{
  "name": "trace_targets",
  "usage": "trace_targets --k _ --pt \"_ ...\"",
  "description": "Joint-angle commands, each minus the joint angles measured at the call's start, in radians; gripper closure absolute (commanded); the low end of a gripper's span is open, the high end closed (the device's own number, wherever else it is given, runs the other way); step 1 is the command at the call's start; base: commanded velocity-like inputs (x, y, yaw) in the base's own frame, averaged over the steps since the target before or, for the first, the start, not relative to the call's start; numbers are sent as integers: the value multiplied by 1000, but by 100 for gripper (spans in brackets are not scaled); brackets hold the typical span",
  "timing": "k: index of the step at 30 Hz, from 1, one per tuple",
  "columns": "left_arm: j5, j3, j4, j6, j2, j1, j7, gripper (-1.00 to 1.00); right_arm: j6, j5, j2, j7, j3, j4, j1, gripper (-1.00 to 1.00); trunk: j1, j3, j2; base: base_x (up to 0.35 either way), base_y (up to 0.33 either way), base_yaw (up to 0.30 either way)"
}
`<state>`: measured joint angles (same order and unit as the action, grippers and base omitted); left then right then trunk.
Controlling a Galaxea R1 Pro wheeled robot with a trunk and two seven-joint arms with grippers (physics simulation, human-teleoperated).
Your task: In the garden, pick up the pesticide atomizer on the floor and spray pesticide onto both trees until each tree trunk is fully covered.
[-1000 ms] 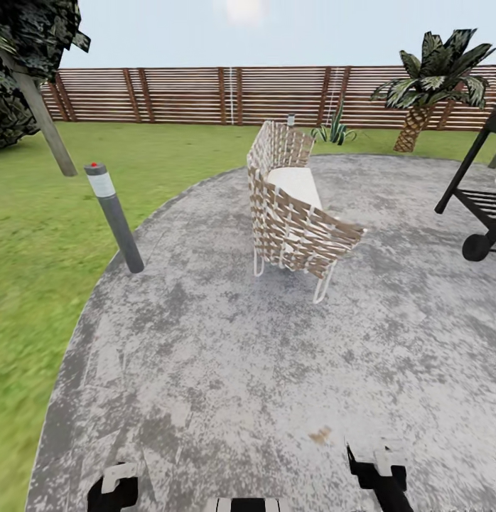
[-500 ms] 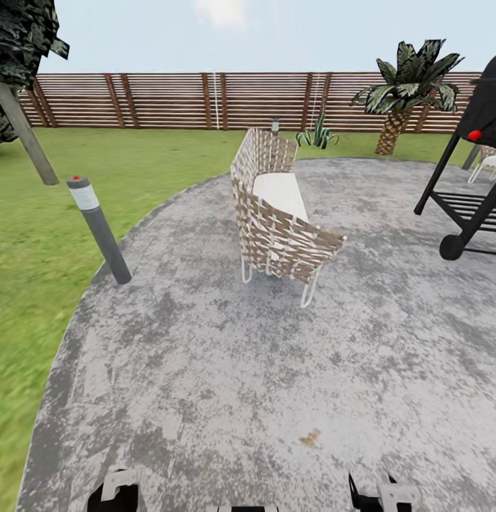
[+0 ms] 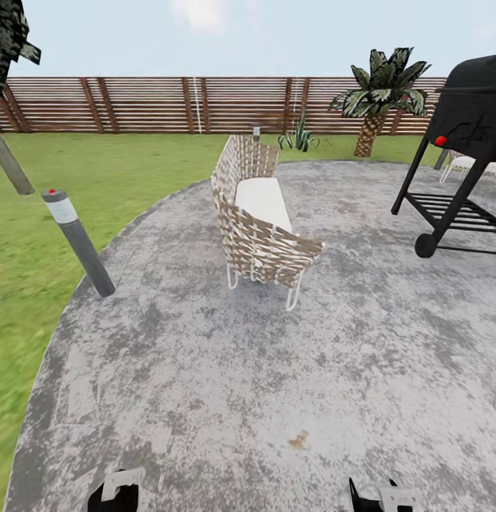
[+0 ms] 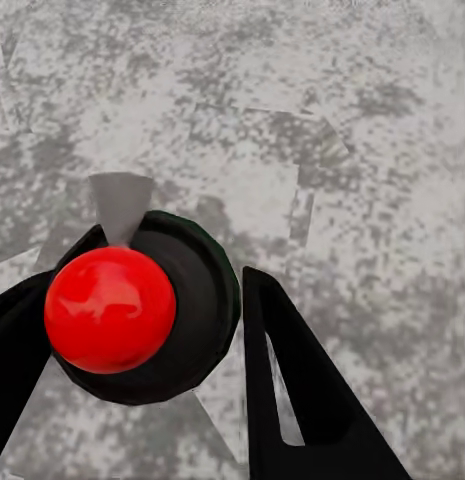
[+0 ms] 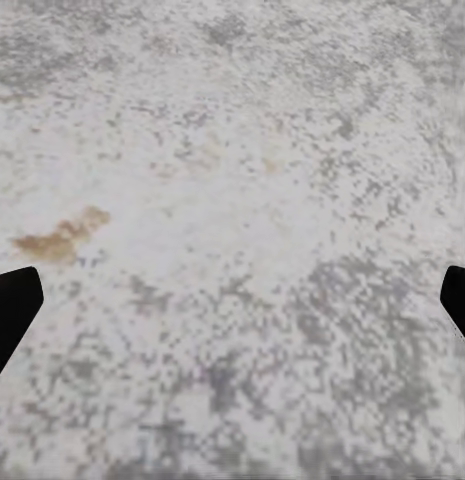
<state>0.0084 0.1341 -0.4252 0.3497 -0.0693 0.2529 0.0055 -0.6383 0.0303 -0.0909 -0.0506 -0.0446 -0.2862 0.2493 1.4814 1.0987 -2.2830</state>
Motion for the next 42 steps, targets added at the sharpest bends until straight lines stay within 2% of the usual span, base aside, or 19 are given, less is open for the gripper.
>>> trace_targets --k 1,12,21,34,42 --pt "1 1 0 3 0 0 1 100 -3 3 0 -2 -3 1 1 -100 -4 -3 7 0 0 -256" --pt "2 1 0 3 -1 0 1 100 -3 3 0 -2 -3 1 1 -100 -46 -48 84 0 0 -260" --pt "-2 -1 0 3 0 0 1 100 -3 3 0 -2 -3 2 1 -100 -46 -56 84 0 -37 -261" --pt "-4 -1 0 3 0 0 1 100 -3 3 0 -2 -1 2 1 -100 -46 -61 84 -1 -264 -285" --pt "-1 -1 1 3 0 0 1 100 -3 2 0 0 -2 2 1 -100 -46 -64 84 -121 -266 -300"
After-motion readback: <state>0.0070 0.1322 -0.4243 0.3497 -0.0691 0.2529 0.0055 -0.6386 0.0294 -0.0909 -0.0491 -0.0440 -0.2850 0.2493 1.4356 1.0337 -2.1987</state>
